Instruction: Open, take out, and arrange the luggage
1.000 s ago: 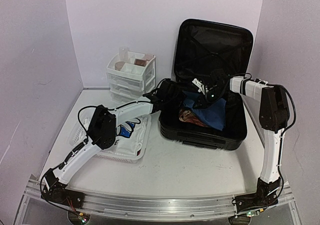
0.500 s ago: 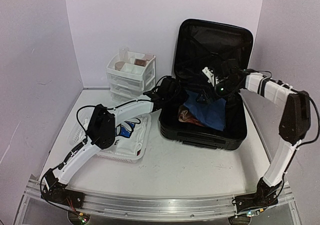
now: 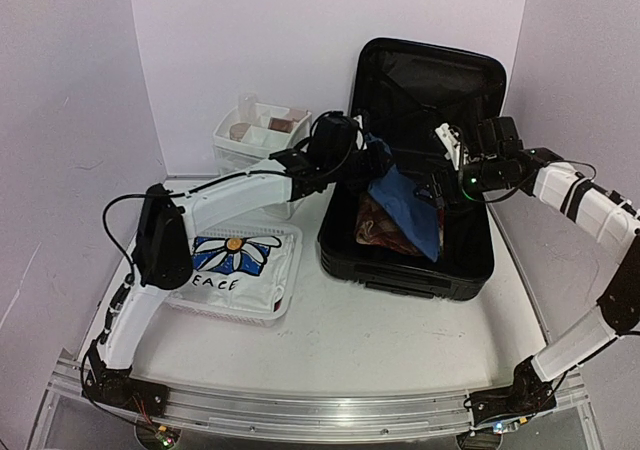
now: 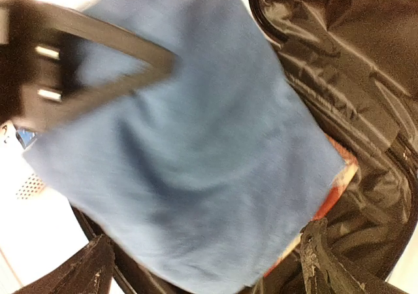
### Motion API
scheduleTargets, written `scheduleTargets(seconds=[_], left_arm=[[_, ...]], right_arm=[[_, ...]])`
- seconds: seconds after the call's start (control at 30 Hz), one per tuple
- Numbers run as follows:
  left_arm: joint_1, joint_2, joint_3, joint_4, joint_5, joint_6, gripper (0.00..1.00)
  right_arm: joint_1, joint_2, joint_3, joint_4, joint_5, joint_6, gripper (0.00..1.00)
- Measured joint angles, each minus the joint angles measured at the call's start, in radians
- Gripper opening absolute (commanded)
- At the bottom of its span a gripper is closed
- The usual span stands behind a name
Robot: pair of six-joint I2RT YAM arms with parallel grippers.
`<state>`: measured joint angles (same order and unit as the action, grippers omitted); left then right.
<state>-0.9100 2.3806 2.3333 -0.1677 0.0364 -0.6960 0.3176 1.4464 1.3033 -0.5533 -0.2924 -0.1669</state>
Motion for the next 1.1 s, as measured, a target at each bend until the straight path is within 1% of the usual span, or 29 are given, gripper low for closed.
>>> scheduleTargets(seconds=[0.2, 0.37, 0.53, 0.63, 0.7, 0.8, 0.97, 1.1], left_arm=[[0.001, -0.305, -0.361, 0.013, -0.043, 0.021, 0.0], [0.016, -0.583, -0.677, 0.013, -0.086, 0.016, 0.0], [0.061, -0.844, -0.966, 0.028, -0.063, -0.015, 0.0], [0.124, -0.987, -1.142, 0.038, -0.013, -0.041, 0.0], [0.185, -1.068, -1.249, 0.038, 0.024, -0.064, 0.0], [0.266, -1.16, -1.374, 0.034, 0.063, -0.068, 0.0], [0.412, -1.268, -1.527, 0.037, 0.186, -0.084, 0.0], [0.515, -1.282, -1.591, 0.023, 0.268, -0.046, 0.0]], right_arm=[[0.0, -0.053, -0.006, -0.011, 0.004, 0.012, 0.98], [0.01, -0.057, 0.001, -0.011, 0.004, 0.014, 0.98], [0.036, -0.03, 0.036, -0.012, 0.005, 0.013, 0.98], [0.059, -0.005, 0.059, -0.01, 0.006, 0.011, 0.98], [0.079, 0.011, 0.07, -0.01, 0.01, 0.007, 0.98], [0.109, 0.035, 0.082, -0.011, 0.019, 0.003, 0.98], [0.158, 0.075, 0.104, -0.011, 0.032, -0.009, 0.98], [0.182, 0.089, 0.108, -0.014, 0.043, -0.021, 0.98]])
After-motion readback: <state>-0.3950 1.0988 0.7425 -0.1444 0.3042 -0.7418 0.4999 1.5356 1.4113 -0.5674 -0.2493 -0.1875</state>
